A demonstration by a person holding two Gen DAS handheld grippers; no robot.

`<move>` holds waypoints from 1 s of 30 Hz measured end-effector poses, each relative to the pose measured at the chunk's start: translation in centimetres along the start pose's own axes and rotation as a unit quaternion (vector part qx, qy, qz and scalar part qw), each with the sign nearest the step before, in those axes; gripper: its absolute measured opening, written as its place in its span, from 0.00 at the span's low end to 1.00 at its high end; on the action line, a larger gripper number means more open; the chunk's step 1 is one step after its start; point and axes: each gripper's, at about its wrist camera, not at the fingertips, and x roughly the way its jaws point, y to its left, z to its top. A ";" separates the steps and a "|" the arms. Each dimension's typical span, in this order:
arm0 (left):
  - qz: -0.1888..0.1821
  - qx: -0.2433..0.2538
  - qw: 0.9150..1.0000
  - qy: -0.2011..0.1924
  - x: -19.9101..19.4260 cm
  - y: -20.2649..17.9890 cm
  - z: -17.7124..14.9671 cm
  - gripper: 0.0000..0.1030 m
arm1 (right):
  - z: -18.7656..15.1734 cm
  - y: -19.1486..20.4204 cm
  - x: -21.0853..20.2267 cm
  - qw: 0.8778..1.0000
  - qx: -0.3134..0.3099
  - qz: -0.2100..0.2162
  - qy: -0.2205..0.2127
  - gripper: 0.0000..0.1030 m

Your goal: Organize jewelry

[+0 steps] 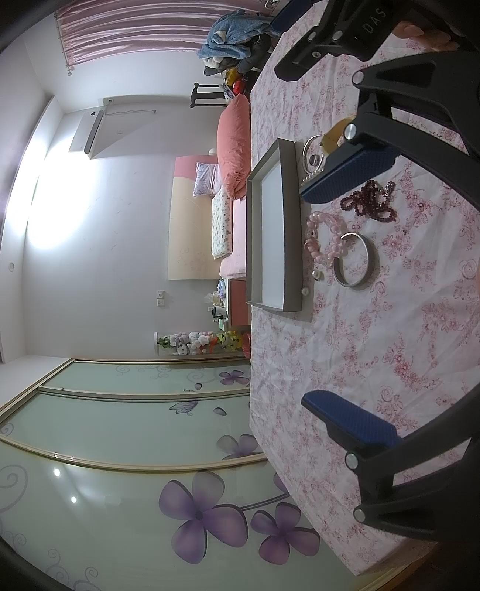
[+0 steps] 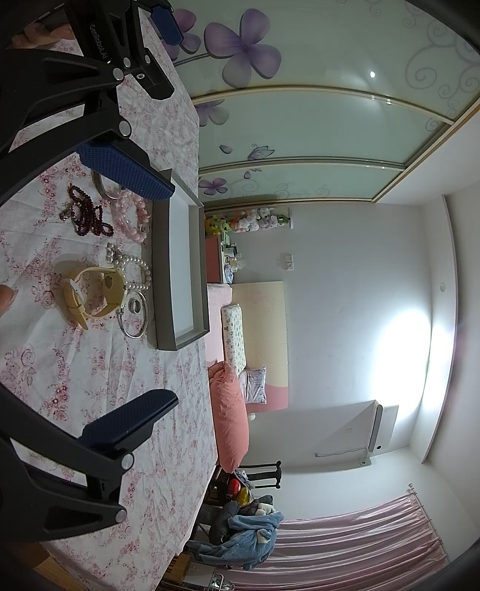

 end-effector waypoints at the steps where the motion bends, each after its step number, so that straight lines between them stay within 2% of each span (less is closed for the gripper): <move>1: 0.000 0.000 1.000 0.000 0.0 0.0 0.0 0.96 | 0.0 0.0 0.0 1.000 0.000 0.000 0.000 0.98; 30: 0.000 0.000 1.000 0.002 0.1 0.0 0.0 0.96 | -0.5 0.4 0.4 1.000 0.001 0.000 0.003 0.98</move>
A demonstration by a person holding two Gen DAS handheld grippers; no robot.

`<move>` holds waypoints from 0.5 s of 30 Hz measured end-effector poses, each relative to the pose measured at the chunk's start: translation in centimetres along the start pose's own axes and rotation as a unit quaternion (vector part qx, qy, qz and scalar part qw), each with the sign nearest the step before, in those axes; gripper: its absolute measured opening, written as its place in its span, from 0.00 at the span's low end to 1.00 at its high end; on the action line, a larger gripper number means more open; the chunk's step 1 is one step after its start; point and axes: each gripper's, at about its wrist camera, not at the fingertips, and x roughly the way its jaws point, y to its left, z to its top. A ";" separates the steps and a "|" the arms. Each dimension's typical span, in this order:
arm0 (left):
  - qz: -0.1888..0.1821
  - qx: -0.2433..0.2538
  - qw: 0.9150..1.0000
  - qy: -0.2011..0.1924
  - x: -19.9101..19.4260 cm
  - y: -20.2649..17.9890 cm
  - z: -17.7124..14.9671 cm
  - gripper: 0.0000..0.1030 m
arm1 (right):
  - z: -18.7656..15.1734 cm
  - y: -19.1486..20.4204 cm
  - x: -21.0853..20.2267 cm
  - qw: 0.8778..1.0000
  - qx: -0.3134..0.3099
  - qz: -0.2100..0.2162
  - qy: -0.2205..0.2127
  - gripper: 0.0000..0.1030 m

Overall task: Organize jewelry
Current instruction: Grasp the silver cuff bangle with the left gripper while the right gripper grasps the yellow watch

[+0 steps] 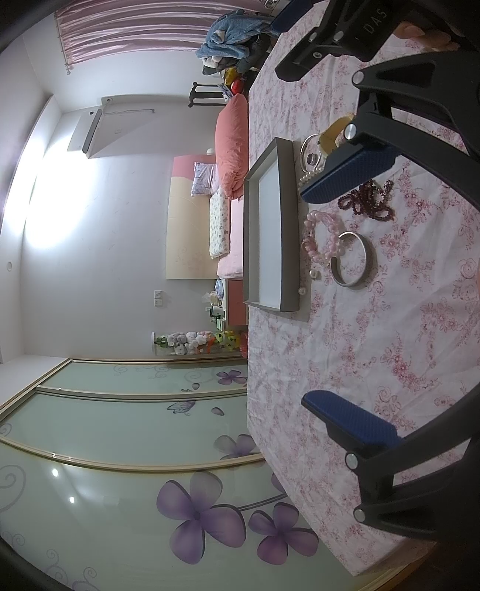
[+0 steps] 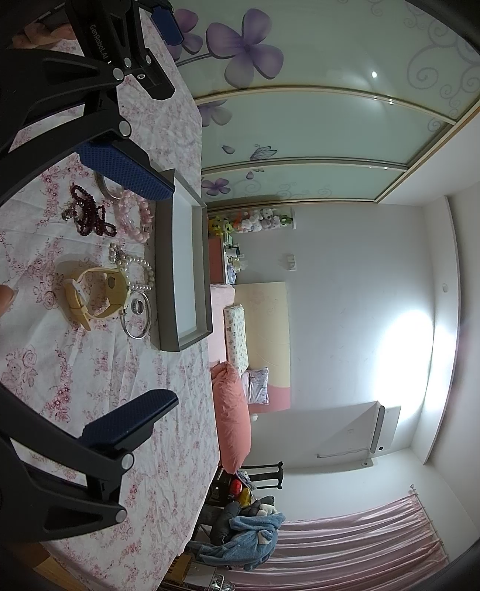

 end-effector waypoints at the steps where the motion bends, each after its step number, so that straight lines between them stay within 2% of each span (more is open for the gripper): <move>1: 0.000 0.000 1.000 0.000 0.0 0.0 0.0 0.96 | -0.1 0.0 0.0 1.000 0.000 0.000 0.000 0.98; 5: 0.000 0.000 1.000 0.005 0.1 -0.5 -0.9 0.96 | -0.6 0.1 0.2 1.000 0.000 0.007 0.012 0.98; 8: -0.012 0.001 1.000 0.023 1.0 -1.1 -1.8 0.96 | -1.3 -0.4 1.5 0.999 0.002 0.023 0.041 0.98; 13: -0.038 -0.004 0.996 0.080 4.0 0.1 -2.7 0.96 | -2.7 -1.1 4.4 0.990 0.027 0.043 0.135 0.98; 15: -0.049 -0.010 0.994 0.101 4.7 0.2 -2.8 0.96 | -3.2 -1.6 5.5 0.983 0.039 0.045 0.174 0.94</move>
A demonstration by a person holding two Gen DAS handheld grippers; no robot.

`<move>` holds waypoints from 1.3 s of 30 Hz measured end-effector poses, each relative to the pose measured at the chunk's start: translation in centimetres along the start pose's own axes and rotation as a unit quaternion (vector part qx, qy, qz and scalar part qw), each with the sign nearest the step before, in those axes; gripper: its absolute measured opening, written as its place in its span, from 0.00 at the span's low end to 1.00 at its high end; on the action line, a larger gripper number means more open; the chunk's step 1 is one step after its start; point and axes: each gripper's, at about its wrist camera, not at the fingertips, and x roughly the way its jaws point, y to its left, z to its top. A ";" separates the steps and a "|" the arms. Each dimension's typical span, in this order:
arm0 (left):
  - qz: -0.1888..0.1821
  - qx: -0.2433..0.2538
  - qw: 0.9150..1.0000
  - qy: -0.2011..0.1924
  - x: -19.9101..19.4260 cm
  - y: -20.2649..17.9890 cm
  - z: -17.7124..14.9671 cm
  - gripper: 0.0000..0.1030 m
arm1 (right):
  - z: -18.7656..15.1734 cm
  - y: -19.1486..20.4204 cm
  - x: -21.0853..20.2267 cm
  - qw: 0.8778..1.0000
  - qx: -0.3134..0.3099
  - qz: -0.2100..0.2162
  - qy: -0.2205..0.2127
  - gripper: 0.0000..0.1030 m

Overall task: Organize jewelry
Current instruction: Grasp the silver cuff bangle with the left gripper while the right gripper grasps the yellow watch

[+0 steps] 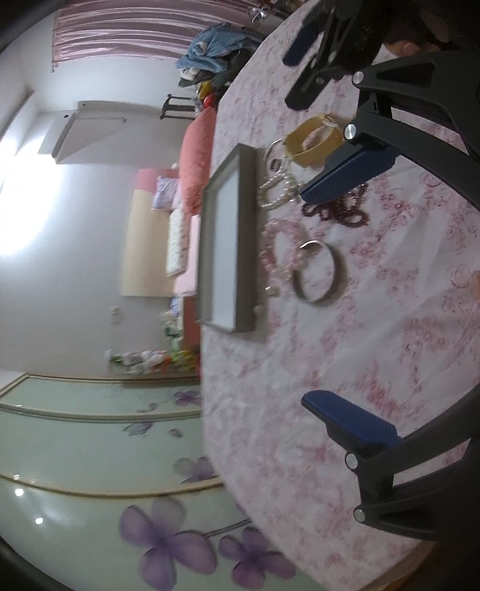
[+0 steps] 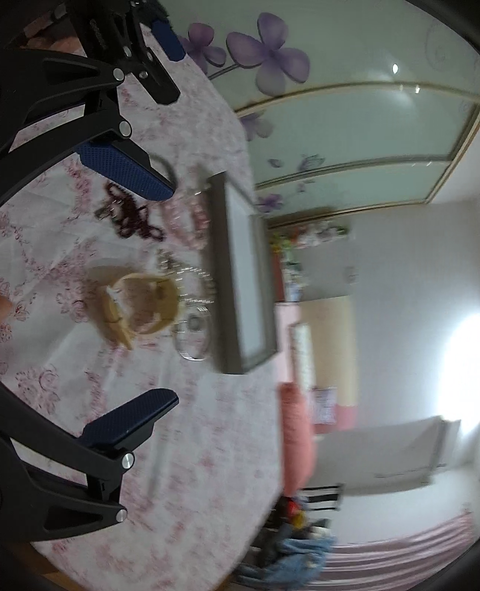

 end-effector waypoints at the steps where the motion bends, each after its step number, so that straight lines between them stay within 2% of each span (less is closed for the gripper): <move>1: -0.003 -0.001 1.000 0.010 0.3 0.1 0.1 0.96 | 0.0 -0.2 0.5 1.000 0.004 0.000 0.016 0.91; 4: -0.012 -0.002 0.999 0.039 1.5 0.4 0.0 0.96 | 0.3 -0.6 2.0 0.998 0.010 -0.001 0.063 0.83; 9: -0.022 -0.010 0.996 0.081 3.7 1.1 0.1 0.96 | 0.7 -0.6 5.0 0.991 0.009 -0.006 0.131 0.83; 12: -0.021 0.000 0.995 0.096 4.6 1.2 0.5 0.96 | 0.9 -0.4 6.3 0.988 -0.004 -0.018 0.151 0.80; 16: -0.020 0.025 0.993 0.117 6.3 0.9 1.3 0.96 | 1.0 -0.4 7.2 0.984 -0.007 -0.024 0.175 0.67; 18: -0.023 0.045 0.990 0.128 7.1 0.5 1.6 0.96 | 1.1 -0.5 7.6 0.984 -0.016 -0.028 0.176 0.60; 20: -0.026 0.063 0.988 0.135 8.0 0.0 1.8 0.96 | 1.4 -0.6 7.8 0.984 -0.019 -0.025 0.174 0.45; 22: -0.034 0.080 0.986 0.144 8.7 -0.5 2.0 0.96 | 1.6 -1.2 7.9 0.984 -0.008 -0.018 0.175 0.41; 30: -0.040 0.111 0.975 0.186 12.1 -1.5 2.0 0.95 | 1.9 -1.9 8.0 0.985 0.007 -0.006 0.170 0.40; 34: -0.039 0.113 0.972 0.203 13.3 -1.8 2.1 0.83 | 2.0 -1.9 8.1 0.986 0.009 -0.004 0.169 0.40; 39: -0.051 0.098 0.970 0.216 14.2 -1.7 2.2 0.74 | 2.0 -2.0 8.0 0.986 0.012 -0.002 0.168 0.40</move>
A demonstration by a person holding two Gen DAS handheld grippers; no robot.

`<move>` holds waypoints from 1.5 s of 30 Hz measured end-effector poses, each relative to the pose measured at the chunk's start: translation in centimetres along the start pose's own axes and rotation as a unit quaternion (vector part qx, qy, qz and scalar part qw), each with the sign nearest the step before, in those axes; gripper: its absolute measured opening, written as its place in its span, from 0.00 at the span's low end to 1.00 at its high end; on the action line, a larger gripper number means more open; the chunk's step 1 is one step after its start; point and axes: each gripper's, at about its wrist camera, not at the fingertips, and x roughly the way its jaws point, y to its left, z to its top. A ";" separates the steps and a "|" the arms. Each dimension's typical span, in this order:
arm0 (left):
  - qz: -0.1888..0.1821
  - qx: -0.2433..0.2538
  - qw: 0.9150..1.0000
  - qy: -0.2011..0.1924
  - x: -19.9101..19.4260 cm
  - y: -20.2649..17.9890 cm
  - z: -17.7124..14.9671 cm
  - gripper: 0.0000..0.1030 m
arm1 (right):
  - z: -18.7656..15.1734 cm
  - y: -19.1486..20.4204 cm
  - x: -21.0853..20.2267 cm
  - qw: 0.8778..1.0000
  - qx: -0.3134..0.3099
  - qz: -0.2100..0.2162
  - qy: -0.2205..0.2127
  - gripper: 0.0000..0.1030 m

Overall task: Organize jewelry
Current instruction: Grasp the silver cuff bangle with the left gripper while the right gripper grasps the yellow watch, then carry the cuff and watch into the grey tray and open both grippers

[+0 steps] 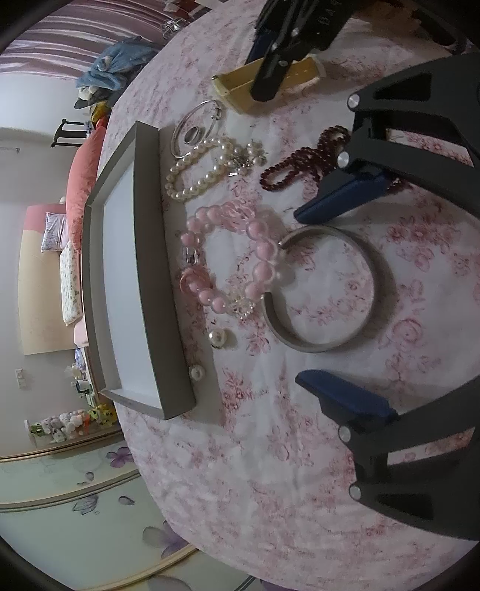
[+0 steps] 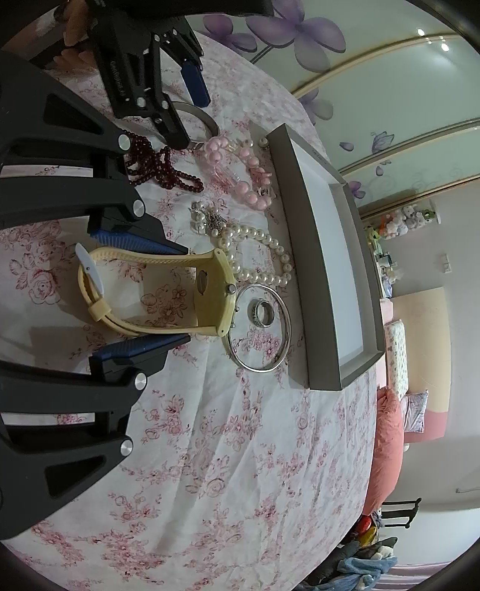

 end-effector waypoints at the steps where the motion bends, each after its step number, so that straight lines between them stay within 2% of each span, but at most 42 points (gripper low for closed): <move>1: -0.004 -0.001 1.000 -0.001 0.0 0.0 0.0 0.66 | 0.0 0.0 0.0 1.000 0.001 0.000 0.000 0.40; 10: -0.009 -0.017 1.000 -0.010 -1.5 1.2 -1.5 0.63 | 0.1 -0.1 -1.0 1.000 0.002 0.006 -0.019 0.40; 13: 0.000 -0.034 0.998 -0.047 -3.3 2.0 -1.6 0.63 | 0.5 0.2 -1.6 0.999 -0.002 0.012 -0.038 0.40; 15: 0.014 -0.043 0.995 -0.090 -5.1 2.2 -1.5 0.63 | 0.8 0.6 -2.2 0.998 -0.008 0.016 -0.056 0.40; 17: 0.028 -0.054 0.989 -0.138 -6.8 2.1 -1.2 0.63 | 1.1 1.2 -2.8 0.997 -0.017 0.016 -0.078 0.40; 20: 0.037 -0.069 0.979 -0.189 -8.6 1.8 -0.8 0.63 | 1.6 2.2 -4.1 0.992 -0.034 0.015 -0.123 0.40; 24: 0.061 -0.077 0.969 -0.229 -9.8 0.9 -0.1 0.63 | 2.3 3.7 -5.9 0.979 -0.069 -0.003 -0.194 0.40; 26: 0.072 -0.081 0.964 -0.244 -10.2 0.7 0.3 0.63 | 2.5 3.9 -6.4 0.974 -0.076 -0.007 -0.215 0.40; 36: 0.108 -0.080 0.952 -0.276 -10.4 0.6 3.1 0.63 | 5.8 3.6 -6.7 0.957 -0.068 -0.020 -0.282 0.40; 41: 0.112 -0.078 0.951 -0.278 -9.2 0.3 4.9 0.63 | 8.2 3.2 -5.8 0.952 -0.065 -0.027 -0.298 0.40; 45: 0.108 -0.072 0.953 -0.275 -7.6 0.4 7.3 0.64 | 10.1 2.9 -4.0 0.955 -0.059 -0.027 -0.288 0.40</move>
